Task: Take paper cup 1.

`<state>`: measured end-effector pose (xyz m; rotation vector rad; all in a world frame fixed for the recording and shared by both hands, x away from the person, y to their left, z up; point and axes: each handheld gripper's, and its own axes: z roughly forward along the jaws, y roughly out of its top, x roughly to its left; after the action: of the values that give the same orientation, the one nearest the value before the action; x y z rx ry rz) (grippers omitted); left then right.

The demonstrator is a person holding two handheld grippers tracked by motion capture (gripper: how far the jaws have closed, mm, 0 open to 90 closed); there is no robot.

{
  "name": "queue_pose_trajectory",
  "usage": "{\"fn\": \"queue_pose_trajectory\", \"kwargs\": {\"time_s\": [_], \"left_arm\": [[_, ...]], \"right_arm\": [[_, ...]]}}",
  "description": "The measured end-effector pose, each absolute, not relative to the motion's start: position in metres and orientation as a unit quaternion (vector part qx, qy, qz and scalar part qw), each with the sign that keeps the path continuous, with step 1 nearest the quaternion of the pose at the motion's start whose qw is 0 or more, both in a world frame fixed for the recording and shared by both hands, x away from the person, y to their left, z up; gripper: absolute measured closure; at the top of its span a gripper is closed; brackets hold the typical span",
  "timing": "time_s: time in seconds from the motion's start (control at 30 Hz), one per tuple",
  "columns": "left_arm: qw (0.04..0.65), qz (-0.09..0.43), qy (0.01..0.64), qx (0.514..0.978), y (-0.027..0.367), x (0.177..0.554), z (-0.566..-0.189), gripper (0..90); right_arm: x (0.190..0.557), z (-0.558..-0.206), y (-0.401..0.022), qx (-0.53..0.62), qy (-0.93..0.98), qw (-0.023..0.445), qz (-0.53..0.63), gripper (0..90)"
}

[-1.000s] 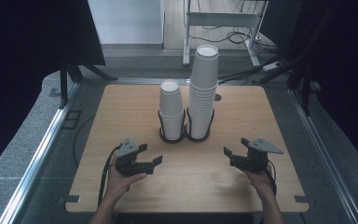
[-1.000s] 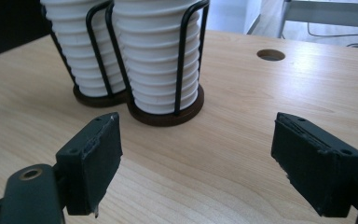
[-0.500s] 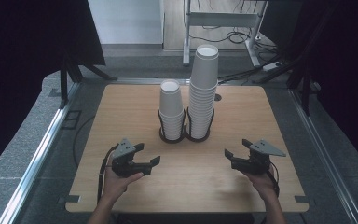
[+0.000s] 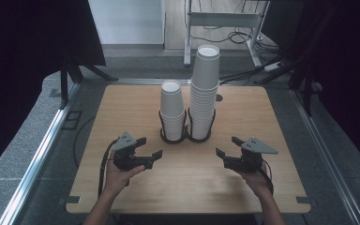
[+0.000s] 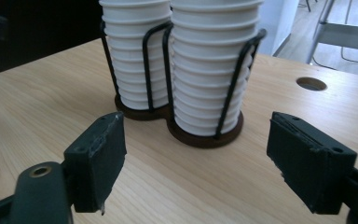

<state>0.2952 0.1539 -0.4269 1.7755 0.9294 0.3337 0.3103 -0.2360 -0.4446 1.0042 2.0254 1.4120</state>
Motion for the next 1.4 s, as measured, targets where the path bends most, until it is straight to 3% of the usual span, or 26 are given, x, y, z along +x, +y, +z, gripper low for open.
{"fn": "queue_pose_trajectory", "kwargs": {"time_s": [0.63,0.8,1.17,1.3,1.4], "left_arm": [[0.534,0.133,0.384,0.742,0.145,0.330,-0.403,15.0],[0.533,0.149,0.387,0.738,0.138,0.358,-0.396,13.0],[0.510,0.162,0.398,0.745,0.121,0.409,-0.386,7.8],[0.505,0.164,0.405,0.744,0.118,0.418,-0.383,6.1],[0.506,0.163,0.410,0.741,0.117,0.421,-0.382,6.0]], "right_arm": [[0.346,-0.434,-0.151,0.306,0.769,0.222,0.516,23.2],[0.364,-0.434,-0.120,0.295,0.773,0.218,0.518,23.9],[0.378,-0.437,-0.105,0.308,0.760,0.222,0.526,26.8],[0.382,-0.434,-0.102,0.305,0.756,0.222,0.534,30.3],[0.386,-0.433,-0.098,0.310,0.758,0.225,0.529,39.3]]}}
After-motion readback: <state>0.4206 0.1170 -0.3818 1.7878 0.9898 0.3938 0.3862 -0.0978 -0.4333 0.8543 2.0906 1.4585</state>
